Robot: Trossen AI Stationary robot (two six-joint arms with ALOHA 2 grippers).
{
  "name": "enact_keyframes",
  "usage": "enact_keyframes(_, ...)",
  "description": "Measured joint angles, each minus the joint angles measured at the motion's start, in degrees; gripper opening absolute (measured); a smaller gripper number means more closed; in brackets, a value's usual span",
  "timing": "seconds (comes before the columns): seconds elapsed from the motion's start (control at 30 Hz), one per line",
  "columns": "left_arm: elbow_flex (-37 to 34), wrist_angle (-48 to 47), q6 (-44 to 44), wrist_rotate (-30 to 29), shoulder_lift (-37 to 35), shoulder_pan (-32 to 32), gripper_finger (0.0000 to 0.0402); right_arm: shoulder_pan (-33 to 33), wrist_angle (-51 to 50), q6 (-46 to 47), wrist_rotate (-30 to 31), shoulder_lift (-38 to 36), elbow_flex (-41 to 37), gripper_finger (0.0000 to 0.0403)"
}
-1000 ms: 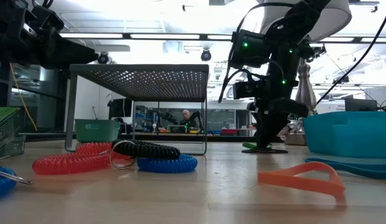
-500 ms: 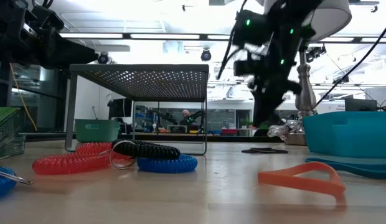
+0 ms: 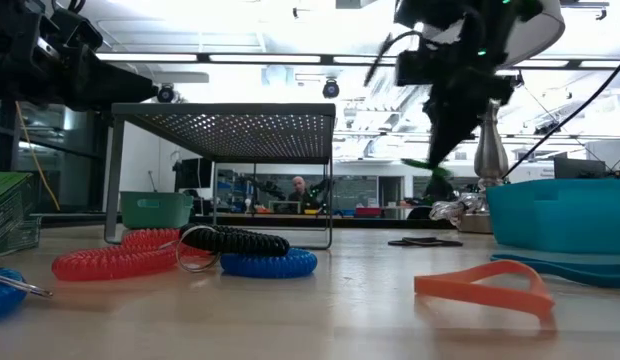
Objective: Pick & Place Office Desk Supplies
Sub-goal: Put the green rubberband into the blue basket
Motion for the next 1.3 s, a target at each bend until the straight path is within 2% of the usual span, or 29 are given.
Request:
enact_keyframes(0.23, 0.0, 0.0, 0.0, 0.0, 0.0, 0.0, 0.0079, 9.7, -7.0, 17.4, -0.6, -5.5, 0.1, 0.0002)
enact_keyframes(0.5, 0.0, 0.0, 0.0, 0.0, 0.0, 0.0, 0.0079, 22.9, -13.8, 37.5, -1.0, -7.2, 0.1, 0.0002)
enact_keyframes(0.93, 0.0, 0.0, 0.0, 0.0, 0.0, 0.0, 0.0079, 42.6, -13.5, 70.7, -6.6, -7.5, 0.1, 0.0002)
enact_keyframes(1.03, 0.0, 0.0, 0.0, 0.0, 0.0, 0.0, 0.0079, 47.1, -12.4, 75.0, -6.7, -7.5, 0.1, 0.0002)
enact_keyframes(1.3, 0.0, 0.0, 0.0, 0.0, 0.0, 0.0, 0.0079, 56.3, -9.6, 77.1, -5.5, -6.0, 0.1, 0.0002)
